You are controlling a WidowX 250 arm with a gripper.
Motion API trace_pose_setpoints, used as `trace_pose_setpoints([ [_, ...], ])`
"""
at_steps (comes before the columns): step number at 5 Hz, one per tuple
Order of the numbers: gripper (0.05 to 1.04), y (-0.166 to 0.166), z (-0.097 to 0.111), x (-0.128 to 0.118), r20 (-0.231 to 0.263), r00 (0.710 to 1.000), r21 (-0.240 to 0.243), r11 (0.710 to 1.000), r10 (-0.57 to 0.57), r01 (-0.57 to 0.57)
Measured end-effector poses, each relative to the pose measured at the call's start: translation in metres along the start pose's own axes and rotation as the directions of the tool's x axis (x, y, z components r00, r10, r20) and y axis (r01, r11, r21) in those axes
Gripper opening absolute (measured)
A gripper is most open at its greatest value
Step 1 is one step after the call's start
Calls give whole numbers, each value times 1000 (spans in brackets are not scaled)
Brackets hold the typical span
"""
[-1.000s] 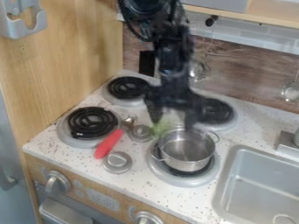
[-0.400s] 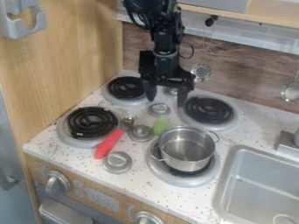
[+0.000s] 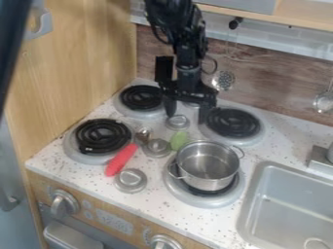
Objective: Put the green substance in the silver bowl
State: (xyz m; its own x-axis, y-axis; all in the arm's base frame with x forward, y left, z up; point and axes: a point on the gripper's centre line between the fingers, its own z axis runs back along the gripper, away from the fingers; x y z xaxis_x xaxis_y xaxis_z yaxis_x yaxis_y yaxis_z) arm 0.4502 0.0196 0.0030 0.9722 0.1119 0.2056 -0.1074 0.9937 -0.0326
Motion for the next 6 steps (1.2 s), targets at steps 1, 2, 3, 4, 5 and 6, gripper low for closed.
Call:
trace_pose_setpoints([
  [1,998,1,-17,-1,-32,999,5,1000,-4,4],
  [2,998,3,-30,-8,-81,997,19,1000,-16,17],
  [3,934,4,-43,-16,-120,993,21,1000,-20,23],
  [4,666,3,-44,-14,-118,993,10,1000,-20,21],
  [5,539,2,-41,-11,-105,994,10,1000,-14,15],
  [6,457,1,-13,-1,-27,1000,12,1000,-2,2],
])
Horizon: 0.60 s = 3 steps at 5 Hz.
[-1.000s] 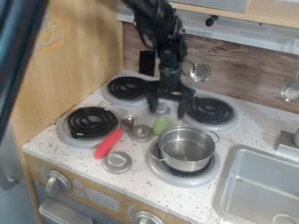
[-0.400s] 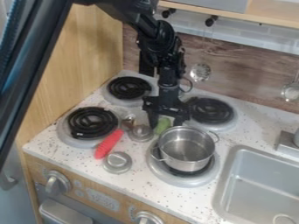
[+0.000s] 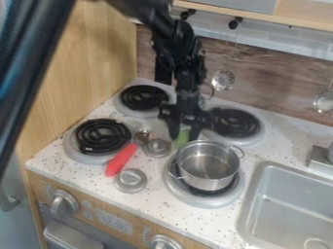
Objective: Put the green substance in the silver bowl
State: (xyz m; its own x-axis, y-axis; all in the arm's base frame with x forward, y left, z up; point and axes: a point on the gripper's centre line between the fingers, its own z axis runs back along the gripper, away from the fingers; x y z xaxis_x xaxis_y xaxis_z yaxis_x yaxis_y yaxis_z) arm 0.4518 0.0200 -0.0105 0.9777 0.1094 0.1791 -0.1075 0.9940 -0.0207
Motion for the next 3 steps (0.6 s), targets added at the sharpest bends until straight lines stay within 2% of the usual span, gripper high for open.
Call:
trace_pose_setpoints([
  [1,448,-7,57,8,137,991,-11,1000,3,-2],
  [2,448,-12,86,-9,174,985,-21,1000,-4,7],
  [3,448,-23,98,-34,155,988,-33,999,-19,24],
])
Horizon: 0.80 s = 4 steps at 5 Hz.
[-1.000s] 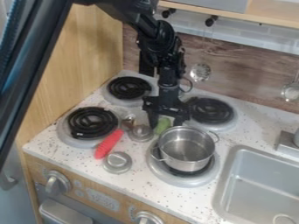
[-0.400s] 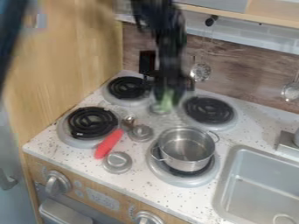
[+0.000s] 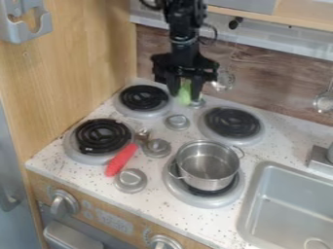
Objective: Put the green substance in the silver bowl
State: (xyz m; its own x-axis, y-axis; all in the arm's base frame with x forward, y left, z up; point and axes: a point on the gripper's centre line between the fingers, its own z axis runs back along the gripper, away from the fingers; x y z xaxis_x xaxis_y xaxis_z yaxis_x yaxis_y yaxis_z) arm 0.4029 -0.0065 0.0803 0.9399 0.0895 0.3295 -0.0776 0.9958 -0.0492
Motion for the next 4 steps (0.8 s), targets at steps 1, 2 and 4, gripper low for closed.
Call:
trace_pose_setpoints([
  [1,448,-12,-3,-34,-72,997,-11,1000,-30,29],
  [2,448,-29,-14,-62,-133,989,-35,997,-70,66],
  [4,448,-49,-44,-84,-219,968,-57,992,-124,114],
])
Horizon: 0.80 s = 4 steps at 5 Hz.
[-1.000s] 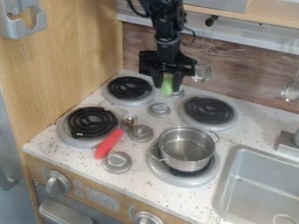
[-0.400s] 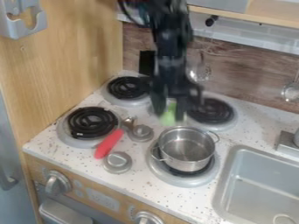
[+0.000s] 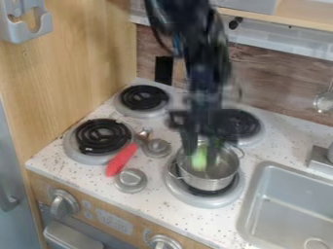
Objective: Put the green substance in the silver bowl
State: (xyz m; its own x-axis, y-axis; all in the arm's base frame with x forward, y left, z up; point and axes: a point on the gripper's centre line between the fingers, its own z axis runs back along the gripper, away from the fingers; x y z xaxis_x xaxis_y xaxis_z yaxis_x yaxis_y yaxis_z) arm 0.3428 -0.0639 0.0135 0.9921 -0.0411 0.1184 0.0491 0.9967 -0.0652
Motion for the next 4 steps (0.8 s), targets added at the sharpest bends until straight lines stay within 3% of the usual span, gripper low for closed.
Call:
trace_pose_setpoints([
  [2,448,-3,-17,16,2,1000,13,1000,6,-6],
  [3,530,-3,-19,22,9,1000,16,1000,13,-14],
  [4,847,-1,-16,24,1,1000,28,1000,6,-6],
])
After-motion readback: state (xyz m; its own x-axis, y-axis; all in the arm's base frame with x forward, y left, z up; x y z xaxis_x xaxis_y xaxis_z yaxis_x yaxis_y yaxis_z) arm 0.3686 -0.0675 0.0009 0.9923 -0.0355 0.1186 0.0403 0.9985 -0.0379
